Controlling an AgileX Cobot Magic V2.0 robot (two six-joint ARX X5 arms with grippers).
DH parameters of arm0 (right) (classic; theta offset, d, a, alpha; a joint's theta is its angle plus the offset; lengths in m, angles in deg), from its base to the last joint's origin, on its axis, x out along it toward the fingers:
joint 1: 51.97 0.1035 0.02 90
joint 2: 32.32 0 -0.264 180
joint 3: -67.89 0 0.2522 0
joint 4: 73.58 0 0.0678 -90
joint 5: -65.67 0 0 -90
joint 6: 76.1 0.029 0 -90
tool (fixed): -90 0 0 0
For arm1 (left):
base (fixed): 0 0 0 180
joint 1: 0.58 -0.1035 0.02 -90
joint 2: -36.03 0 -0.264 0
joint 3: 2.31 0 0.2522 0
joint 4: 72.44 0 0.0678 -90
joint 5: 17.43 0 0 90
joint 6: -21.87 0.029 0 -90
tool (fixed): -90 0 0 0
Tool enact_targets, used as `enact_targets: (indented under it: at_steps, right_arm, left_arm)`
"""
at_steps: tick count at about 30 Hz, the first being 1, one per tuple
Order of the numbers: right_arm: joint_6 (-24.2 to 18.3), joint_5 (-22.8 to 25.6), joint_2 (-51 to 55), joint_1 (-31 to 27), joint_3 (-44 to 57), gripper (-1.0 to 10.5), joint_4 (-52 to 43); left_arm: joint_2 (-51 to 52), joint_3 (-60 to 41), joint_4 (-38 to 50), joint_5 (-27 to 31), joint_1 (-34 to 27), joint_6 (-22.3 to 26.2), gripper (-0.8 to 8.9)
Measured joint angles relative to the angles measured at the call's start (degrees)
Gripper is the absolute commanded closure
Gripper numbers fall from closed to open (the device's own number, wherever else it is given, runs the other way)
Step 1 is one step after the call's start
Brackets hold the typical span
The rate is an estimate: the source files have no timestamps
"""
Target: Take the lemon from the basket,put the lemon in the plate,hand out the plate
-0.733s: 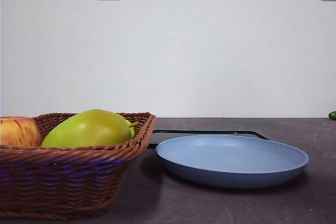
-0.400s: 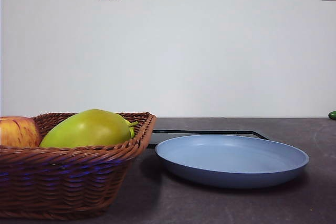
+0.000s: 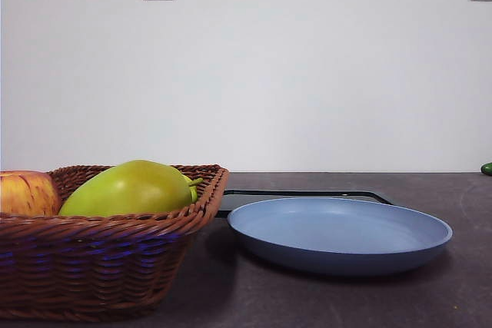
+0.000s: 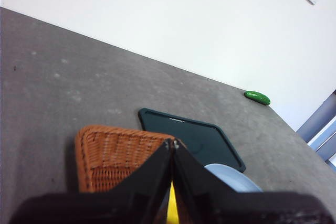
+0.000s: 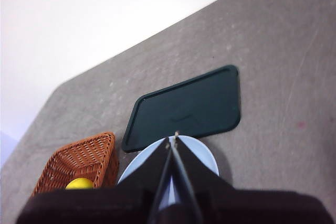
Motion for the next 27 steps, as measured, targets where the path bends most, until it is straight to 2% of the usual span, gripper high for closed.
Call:
enact_targets:
  at_steps: [4,8,15,20,24,25,27]
  right_arm:
    - [-4.81,-0.02,-8.28,0.0,-8.61,9.4,5.22]
    - [-9.66,-0.02,-16.31,0.0,-15.5,9.4,11.28]
    - [-16.83,-0.28,-30.01,0.0,-20.39,9.4,18.29]
    - [-20.04,-6.27,-39.45,0.0,-20.37,9.3,20.35]
    - [-21.49,-8.31,-45.86,0.55,-20.37,8.7,20.31]
    - [-21.9,-8.41,-48.54,1.22,-20.37,8.2,20.11]
    - [-22.27,-8.44,-52.96,2.6,-20.39,7.3,19.19]
  left_arm:
    - [-7.45,6.67,-3.93,-0.94,0.0,2.97,8.06]
    - [-15.85,14.38,-8.98,-3.5,0.02,8.31,8.06]
    - [-28.24,27.1,-17.51,-4.74,2.43,16.35,8.06]
    - [-35.76,33.4,-23.71,-4.83,4.98,20.09,8.06]
    - [-38.97,35.47,-24.92,-4.83,7.08,20.98,7.95]
    - [-39.67,35.54,-24.96,-4.83,7.89,21.09,7.36]
    - [-40.94,35.54,-25.57,-4.76,9.44,21.11,5.26]
